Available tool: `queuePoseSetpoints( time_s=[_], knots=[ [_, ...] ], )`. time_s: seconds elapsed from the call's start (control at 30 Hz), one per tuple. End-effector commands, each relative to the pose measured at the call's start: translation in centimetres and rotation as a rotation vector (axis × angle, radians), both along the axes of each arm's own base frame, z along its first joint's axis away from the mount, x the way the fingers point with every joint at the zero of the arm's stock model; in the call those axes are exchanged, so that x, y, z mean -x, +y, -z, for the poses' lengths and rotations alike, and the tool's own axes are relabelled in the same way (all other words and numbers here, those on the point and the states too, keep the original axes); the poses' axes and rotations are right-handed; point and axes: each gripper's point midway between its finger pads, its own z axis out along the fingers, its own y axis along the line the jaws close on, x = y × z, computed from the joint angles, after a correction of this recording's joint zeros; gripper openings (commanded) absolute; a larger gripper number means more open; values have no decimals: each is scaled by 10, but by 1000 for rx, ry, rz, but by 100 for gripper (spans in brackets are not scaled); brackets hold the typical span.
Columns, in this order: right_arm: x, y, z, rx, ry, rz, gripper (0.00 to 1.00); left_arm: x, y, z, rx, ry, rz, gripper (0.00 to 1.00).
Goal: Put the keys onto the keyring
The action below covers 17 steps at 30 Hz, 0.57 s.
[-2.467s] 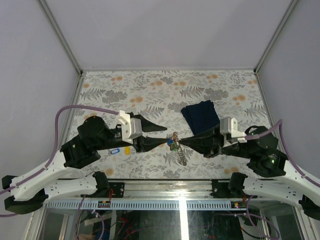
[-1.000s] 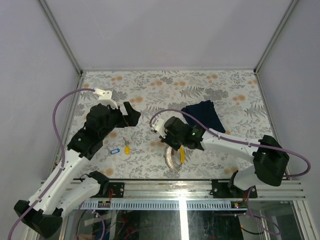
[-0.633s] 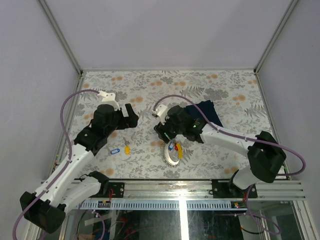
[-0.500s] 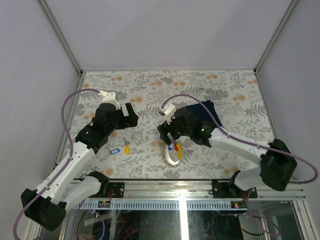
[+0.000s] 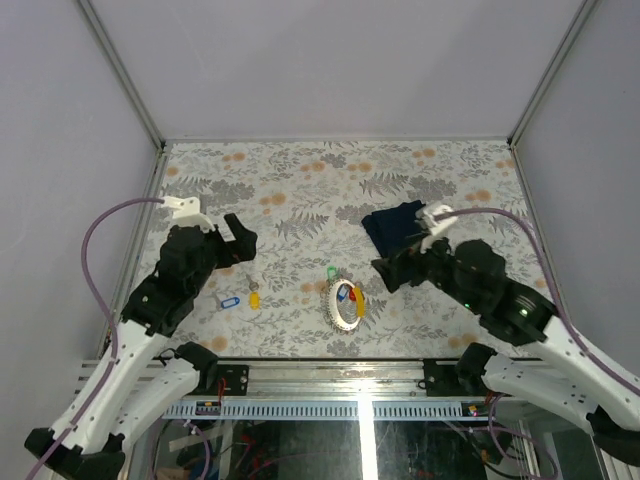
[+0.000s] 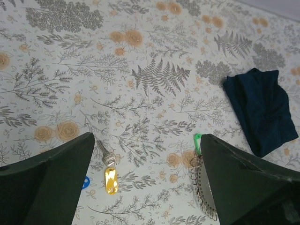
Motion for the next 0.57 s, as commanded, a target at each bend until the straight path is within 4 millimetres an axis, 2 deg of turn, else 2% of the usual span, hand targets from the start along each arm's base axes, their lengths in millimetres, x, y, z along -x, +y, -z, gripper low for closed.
queuePoseSetpoints(
  time_s=[0.0,0.1,0.23,0.37,0.53],
  knots=[
    [6,-54,-22,-42,-88,168,99,12,16,-7,-7,-74,-32,100],
    [13,-82,-25,-58,-123,238,99,21,22,-11,-1,-109,-43,100],
    [21,-103,-23,-94,-146,287,99,28,26,-12,8,-138,-44,100],
    [24,-112,-19,-106,-147,317,99,30,29,-13,12,-153,-55,100],
    [23,-114,-18,-89,-140,326,99,30,31,-13,5,-153,-62,100]
  ],
)
